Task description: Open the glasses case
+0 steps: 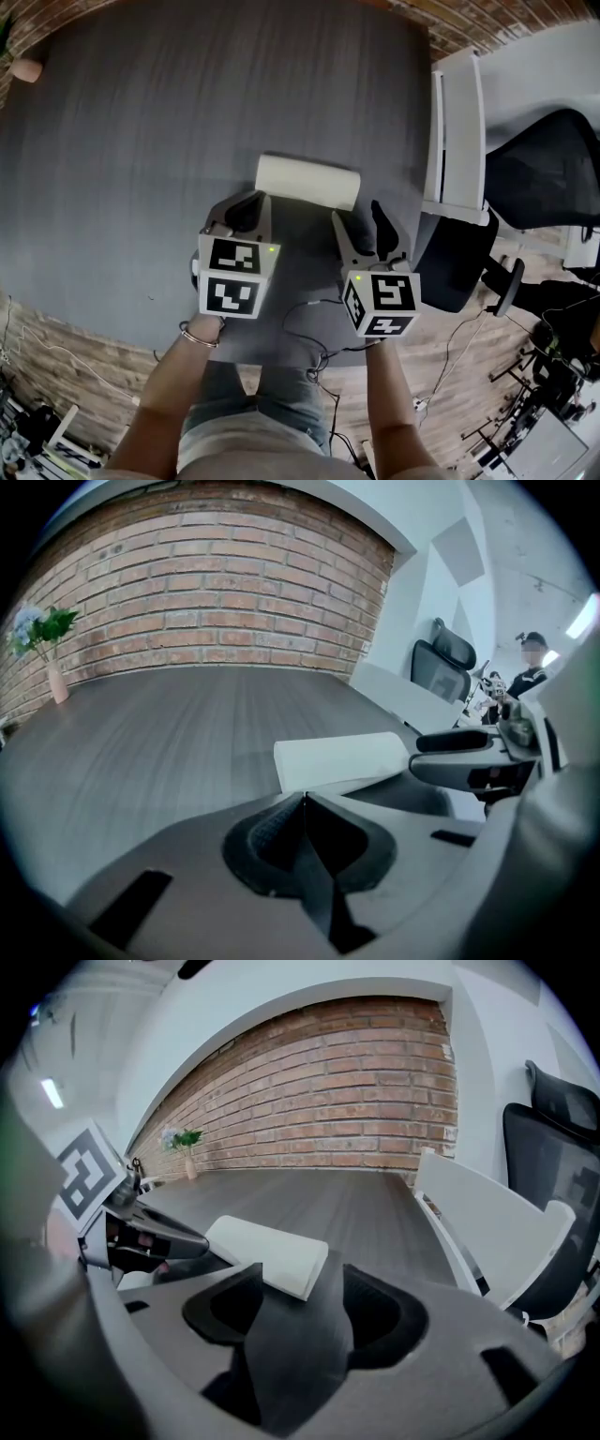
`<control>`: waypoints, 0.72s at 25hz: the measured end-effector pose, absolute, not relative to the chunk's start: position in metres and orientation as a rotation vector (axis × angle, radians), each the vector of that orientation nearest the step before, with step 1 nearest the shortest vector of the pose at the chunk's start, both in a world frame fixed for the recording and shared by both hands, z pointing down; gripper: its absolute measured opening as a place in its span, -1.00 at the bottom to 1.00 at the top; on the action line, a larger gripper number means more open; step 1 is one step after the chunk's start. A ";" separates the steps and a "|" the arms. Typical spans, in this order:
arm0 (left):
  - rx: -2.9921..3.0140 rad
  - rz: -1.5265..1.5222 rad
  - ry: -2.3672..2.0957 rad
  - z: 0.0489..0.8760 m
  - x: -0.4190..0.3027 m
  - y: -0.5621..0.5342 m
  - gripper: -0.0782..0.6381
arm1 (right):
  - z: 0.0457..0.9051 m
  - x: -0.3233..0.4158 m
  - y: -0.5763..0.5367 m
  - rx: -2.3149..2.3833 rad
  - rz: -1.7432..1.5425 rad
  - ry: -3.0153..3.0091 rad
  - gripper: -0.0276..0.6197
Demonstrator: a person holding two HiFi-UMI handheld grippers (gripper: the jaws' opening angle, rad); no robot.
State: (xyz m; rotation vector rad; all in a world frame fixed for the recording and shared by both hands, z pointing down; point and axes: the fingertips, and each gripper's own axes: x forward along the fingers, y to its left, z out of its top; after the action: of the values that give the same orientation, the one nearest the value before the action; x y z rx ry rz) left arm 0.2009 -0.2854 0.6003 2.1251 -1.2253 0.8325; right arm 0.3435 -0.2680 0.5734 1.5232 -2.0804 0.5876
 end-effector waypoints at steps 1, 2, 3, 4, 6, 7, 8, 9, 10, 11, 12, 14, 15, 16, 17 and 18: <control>2.124 0.832 -1.224 0.601 0.201 -0.285 -0.76 | 0.575 0.343 -0.268 1.516 0.585 -2.080 -0.07; 2.122 0.831 -1.223 0.601 0.201 -0.285 -0.76 | 0.576 0.342 -0.268 1.509 0.584 -2.079 -0.06; 2.120 0.829 -1.222 0.600 0.201 -0.285 -0.76 | 0.578 0.341 -0.268 1.502 0.582 -2.078 -0.04; 2.117 0.826 -1.223 0.600 0.201 -0.285 -0.76 | 0.579 0.340 -0.268 1.494 0.580 -2.078 -0.03; 2.113 0.820 -1.225 0.599 0.200 -0.285 -0.76 | 0.581 0.338 -0.269 1.480 0.571 -2.075 -0.01; 2.112 0.819 -1.225 0.599 0.200 -0.286 -0.76 | 0.582 0.337 -0.269 1.474 0.565 -2.073 0.00; 2.113 0.818 -1.225 0.600 0.200 -0.286 -0.76 | 0.583 0.336 -0.270 1.468 0.557 -2.071 0.00; 2.115 0.818 -1.225 0.600 0.200 -0.286 -0.76 | 0.584 0.336 -0.270 1.462 0.547 -2.067 0.01; 2.116 0.819 -1.226 0.600 0.200 -0.286 -0.76 | 0.585 0.336 -0.270 1.454 0.536 -2.062 0.01; 2.117 0.820 -1.227 0.600 0.200 -0.286 -0.76 | 0.586 0.335 -0.270 1.446 0.521 -2.057 0.02; 2.118 0.822 -1.228 0.600 0.200 -0.286 -0.76 | 0.587 0.335 -0.271 1.436 0.504 -2.051 0.02; 2.119 0.823 -1.229 0.600 0.200 -0.286 -0.76 | 0.587 0.334 -0.272 1.416 0.460 -2.037 0.03; 2.120 0.823 -1.229 0.600 0.200 -0.285 -0.76 | 0.587 0.333 -0.272 1.407 0.434 -2.028 0.03; 2.120 0.824 -1.229 0.599 0.200 -0.285 -0.76 | 0.587 0.332 -0.273 1.397 0.409 -2.017 0.04; 2.119 0.824 -1.229 0.599 0.200 -0.285 -0.76 | 0.588 0.332 -0.274 1.388 0.384 -2.005 0.04; 2.119 0.823 -1.230 0.599 0.201 -0.285 -0.76 | 0.588 0.333 -0.275 1.381 0.363 -1.993 0.04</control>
State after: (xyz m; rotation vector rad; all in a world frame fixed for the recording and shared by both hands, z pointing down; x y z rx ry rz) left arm 0.2005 -0.2852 0.5992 2.1189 -1.2295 0.8233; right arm 0.3327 -0.2752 0.5882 1.3811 -1.9933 0.3628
